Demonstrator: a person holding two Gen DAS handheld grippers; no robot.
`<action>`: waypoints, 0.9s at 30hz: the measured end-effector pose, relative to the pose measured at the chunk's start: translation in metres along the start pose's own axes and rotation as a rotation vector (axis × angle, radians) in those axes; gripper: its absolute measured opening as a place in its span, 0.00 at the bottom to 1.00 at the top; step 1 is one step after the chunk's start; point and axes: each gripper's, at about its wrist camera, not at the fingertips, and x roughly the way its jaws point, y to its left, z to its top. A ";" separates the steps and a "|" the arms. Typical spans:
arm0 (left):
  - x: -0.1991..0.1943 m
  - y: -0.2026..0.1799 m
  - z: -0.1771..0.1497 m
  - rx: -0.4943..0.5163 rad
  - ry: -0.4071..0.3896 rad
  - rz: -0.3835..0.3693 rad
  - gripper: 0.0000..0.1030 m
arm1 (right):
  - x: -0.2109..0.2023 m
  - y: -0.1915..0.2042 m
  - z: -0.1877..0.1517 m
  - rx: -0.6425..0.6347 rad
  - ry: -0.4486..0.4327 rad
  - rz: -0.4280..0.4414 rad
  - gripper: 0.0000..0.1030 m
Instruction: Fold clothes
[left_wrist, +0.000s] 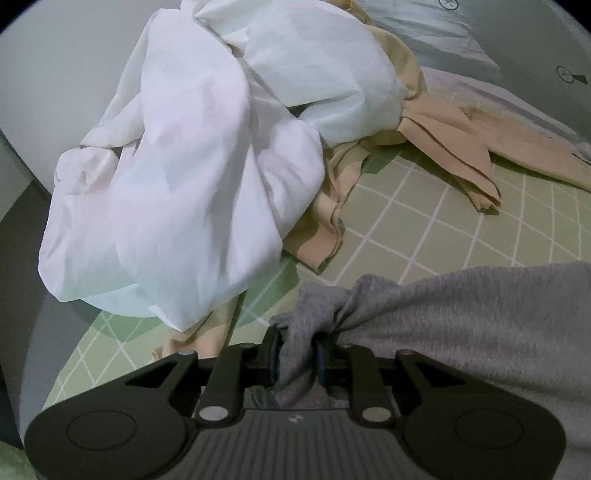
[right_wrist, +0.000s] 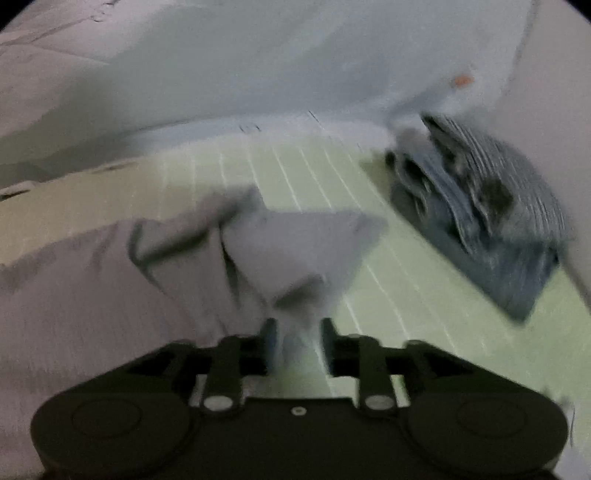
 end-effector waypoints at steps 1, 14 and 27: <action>0.000 -0.001 0.000 0.001 0.000 0.002 0.23 | 0.003 0.002 0.005 -0.013 -0.016 0.010 0.47; 0.000 -0.004 0.001 -0.014 0.004 0.028 0.23 | 0.077 0.006 0.096 -0.289 0.043 0.036 0.03; 0.000 -0.010 0.000 -0.009 0.000 0.064 0.23 | 0.097 -0.067 0.105 0.086 -0.014 -0.088 0.55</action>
